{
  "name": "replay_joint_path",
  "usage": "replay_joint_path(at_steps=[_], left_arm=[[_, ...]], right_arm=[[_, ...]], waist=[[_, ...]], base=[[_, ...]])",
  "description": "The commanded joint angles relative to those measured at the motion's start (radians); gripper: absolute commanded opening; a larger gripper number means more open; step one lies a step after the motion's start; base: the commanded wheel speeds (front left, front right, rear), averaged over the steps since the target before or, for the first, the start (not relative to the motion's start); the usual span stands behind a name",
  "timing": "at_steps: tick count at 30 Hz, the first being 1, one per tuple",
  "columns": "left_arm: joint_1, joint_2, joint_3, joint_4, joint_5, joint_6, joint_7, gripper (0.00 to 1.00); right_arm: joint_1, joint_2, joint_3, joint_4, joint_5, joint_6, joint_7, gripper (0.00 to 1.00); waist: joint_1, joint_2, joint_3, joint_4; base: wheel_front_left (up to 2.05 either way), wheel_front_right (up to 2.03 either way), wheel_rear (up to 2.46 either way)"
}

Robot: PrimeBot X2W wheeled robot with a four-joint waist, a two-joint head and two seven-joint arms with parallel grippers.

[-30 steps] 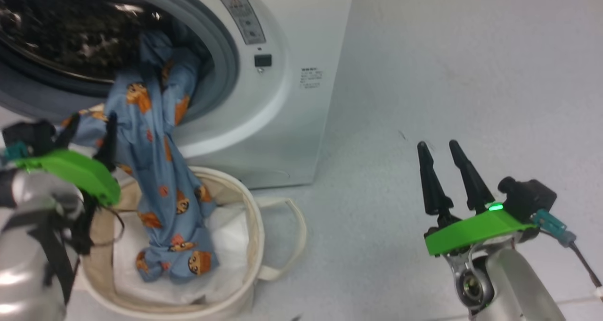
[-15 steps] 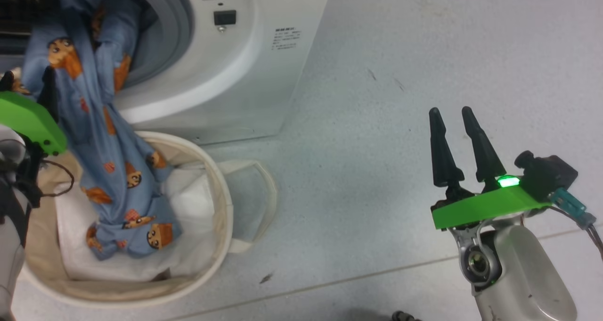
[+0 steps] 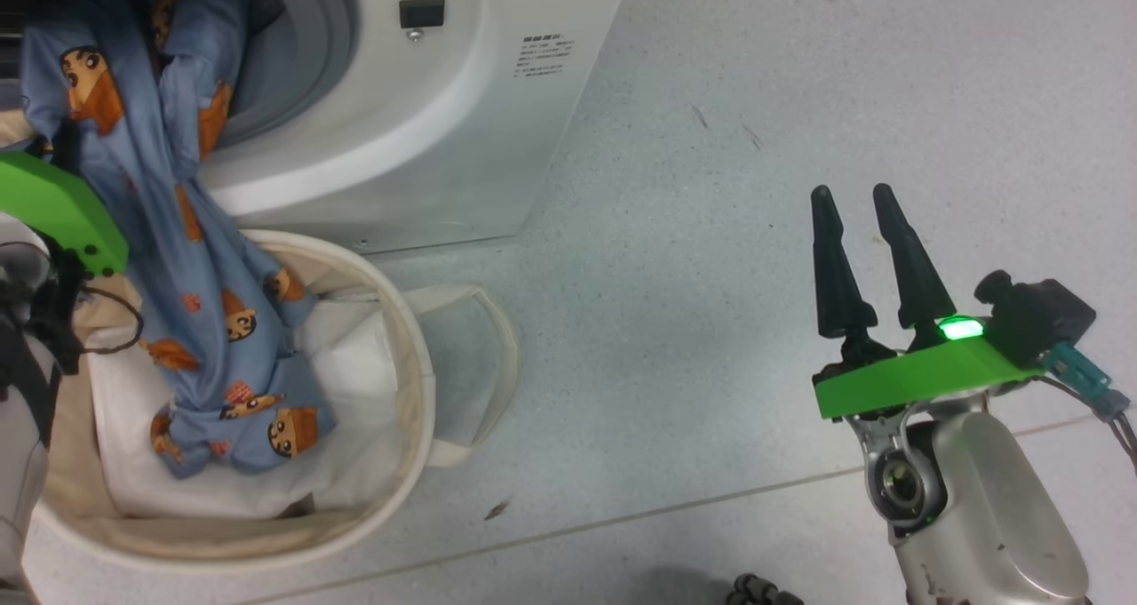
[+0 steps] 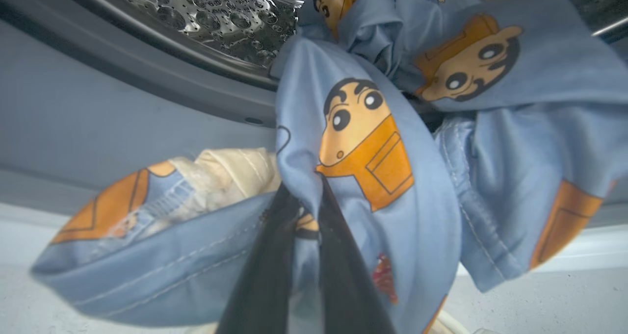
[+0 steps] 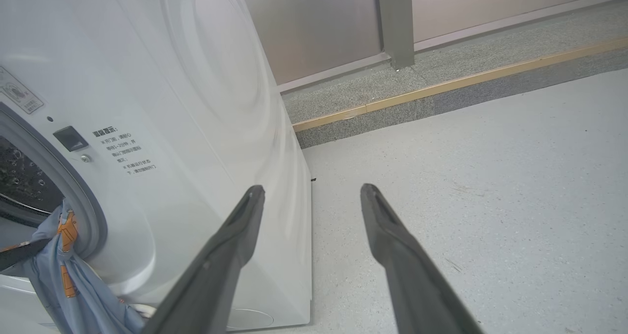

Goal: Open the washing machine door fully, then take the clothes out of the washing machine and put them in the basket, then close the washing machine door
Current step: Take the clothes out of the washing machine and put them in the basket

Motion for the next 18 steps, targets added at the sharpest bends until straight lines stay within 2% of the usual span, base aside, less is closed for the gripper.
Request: replay_joint_path(at_steps=[1, 10, 18], left_arm=[[-0.009, 0.039, 0.01, -0.024, -0.011, -0.006, -0.01, 0.0], [0.04, 0.048, -0.042, -0.074, -0.064, -0.006, -0.143, 0.0], [0.133, 0.056, -0.083, -0.196, -0.076, -0.006, -0.219, 0.0]], right_arm=[[-0.009, 0.003, 0.016, -0.028, -0.004, 0.0, -0.009, 1.0], [0.012, 0.003, 0.021, -0.005, -0.012, 0.0, -0.009, 1.0], [0.041, 0.003, 0.019, 0.018, -0.024, 0.0, -0.009, 1.0]], waist=[[-0.0001, 0.0, -0.007, 0.003], [-0.0001, 0.0, -0.077, 0.027], [-0.0001, 0.0, -0.155, 0.081]], base=[[0.0, 0.0, 0.0], [0.0, 0.0, 0.0], [0.0, 0.0, 0.0]])
